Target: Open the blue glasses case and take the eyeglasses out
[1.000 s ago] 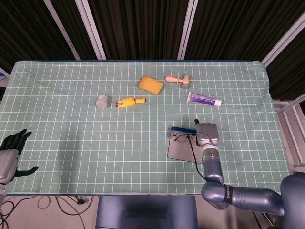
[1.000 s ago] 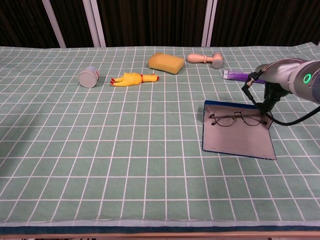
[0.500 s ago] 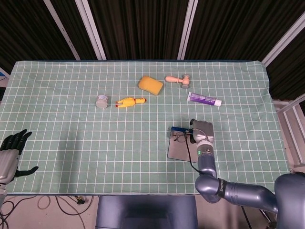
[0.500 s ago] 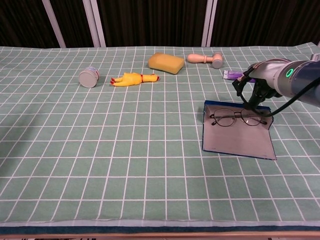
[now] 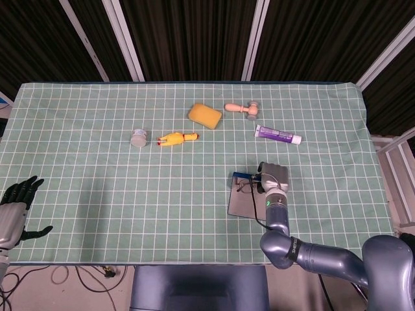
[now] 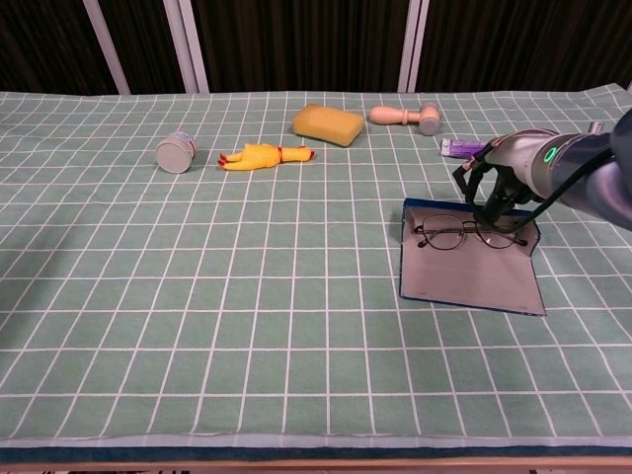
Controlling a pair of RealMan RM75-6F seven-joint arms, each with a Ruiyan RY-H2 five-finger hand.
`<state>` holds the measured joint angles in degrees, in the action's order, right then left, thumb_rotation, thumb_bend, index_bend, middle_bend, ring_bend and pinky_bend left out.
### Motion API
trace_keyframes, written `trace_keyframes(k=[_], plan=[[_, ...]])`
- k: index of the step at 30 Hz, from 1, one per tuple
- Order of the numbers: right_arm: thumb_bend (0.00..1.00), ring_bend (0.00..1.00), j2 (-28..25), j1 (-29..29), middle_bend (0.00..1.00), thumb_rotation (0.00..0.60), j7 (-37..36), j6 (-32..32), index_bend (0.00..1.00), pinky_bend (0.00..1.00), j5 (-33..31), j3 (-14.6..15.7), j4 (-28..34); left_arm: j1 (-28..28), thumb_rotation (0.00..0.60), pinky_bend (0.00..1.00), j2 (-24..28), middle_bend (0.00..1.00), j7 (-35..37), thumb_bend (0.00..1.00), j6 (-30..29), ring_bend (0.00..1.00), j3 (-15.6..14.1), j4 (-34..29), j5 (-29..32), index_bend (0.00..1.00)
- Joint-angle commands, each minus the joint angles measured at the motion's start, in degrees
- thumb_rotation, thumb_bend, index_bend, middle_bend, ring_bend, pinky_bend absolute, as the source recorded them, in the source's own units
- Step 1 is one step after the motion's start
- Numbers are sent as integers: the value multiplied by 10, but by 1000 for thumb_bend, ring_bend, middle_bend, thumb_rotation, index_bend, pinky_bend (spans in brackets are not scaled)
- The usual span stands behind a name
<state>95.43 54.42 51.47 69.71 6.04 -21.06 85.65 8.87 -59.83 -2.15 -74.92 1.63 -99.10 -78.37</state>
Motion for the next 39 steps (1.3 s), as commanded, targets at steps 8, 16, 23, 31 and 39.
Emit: trace_keyframes(k=[8, 16, 23, 31, 39], plan=[[489, 971, -1, -5, 893, 600, -1, 1, 385, 982, 2, -1, 15, 0, 600, 0, 1, 0, 3, 36, 1, 0, 0, -2, 2, 0], [491, 971, -2, -9, 893, 600, -6, 4, 391, 982, 7, -1, 23, -1, 600, 0, 2, 0, 3, 36, 0, 0, 0, -3, 1, 0], [531, 971, -6, -12, 893, 600, -9, 6, 403, 982, 8, -4, 24, -1, 600, 0, 2, 0, 2, 35, 0, 0, -1, -4, 1, 0], [565, 971, -7, -14, 893, 600, -7, 5, 418, 982, 2, -5, 22, -1, 600, 0, 2, 0, 2, 35, 1, 0, -1, -4, 1, 0], [565, 971, -6, -15, 893, 600, -4, 3, 418, 982, -2, -4, 21, 0, 600, 0, 3, 0, 2, 36, 2, 0, -1, -4, 3, 0]])
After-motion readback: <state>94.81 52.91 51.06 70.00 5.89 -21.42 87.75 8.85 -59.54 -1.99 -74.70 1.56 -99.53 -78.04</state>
